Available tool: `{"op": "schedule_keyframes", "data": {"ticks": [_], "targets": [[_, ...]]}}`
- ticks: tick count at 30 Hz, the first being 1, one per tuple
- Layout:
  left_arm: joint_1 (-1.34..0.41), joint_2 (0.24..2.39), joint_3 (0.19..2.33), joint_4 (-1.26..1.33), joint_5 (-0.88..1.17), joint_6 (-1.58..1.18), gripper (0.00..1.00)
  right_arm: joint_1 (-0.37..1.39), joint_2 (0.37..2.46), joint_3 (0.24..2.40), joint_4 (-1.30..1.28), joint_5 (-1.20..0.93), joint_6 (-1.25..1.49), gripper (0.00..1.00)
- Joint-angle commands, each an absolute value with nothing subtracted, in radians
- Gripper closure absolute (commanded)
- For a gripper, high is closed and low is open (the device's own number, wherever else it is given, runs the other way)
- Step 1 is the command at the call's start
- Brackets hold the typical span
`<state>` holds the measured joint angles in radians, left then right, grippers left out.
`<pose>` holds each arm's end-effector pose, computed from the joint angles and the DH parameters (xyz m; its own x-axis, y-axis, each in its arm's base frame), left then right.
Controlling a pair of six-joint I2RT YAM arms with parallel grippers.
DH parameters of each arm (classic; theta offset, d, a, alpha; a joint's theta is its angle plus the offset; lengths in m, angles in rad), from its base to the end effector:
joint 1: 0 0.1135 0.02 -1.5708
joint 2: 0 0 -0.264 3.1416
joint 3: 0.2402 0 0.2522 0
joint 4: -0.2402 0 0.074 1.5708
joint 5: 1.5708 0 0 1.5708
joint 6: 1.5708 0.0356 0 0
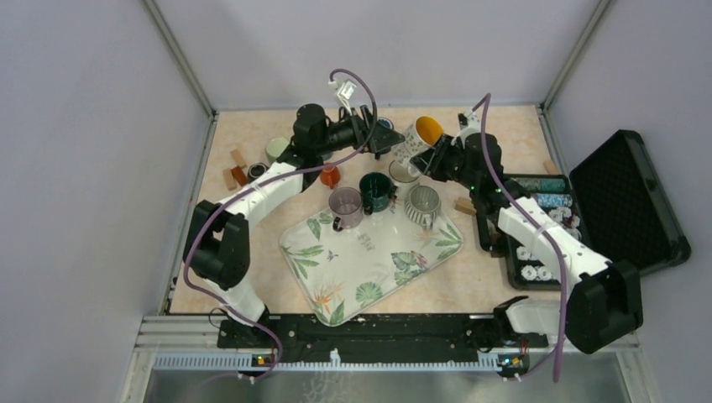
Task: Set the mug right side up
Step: Place the cup on the tray.
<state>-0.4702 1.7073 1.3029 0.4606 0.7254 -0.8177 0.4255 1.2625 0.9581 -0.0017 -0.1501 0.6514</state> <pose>0.3505 -0.2046 0.3395 -0.6439 -0.2851 -0.7100 0.6722 0.2324 -0.7029 0.2671 0.1269 0.3160 -0.5445 0.4114 -0.7309 -0.2614 0.7448 0.6140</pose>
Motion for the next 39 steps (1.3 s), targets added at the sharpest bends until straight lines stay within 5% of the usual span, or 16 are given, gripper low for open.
{"op": "schedule_keyframes", "data": {"ticks": [1, 16, 39], "targets": [[-0.470, 1.636, 1.302, 0.408, 0.690, -0.739, 0.07, 0.433, 1.150, 1.080, 0.070, -0.128, 0.588, 1.00], [-0.468, 1.480, 1.311, 0.085, 0.484, -0.546, 0.02, 0.520, 0.974, 1.032, -0.188, -0.161, 0.487, 1.00], [-0.458, 1.394, 1.271, -0.037, 0.410, -0.488, 0.02, 0.757, 0.970, 0.758, -0.062, -0.011, 0.438, 1.00]]}}
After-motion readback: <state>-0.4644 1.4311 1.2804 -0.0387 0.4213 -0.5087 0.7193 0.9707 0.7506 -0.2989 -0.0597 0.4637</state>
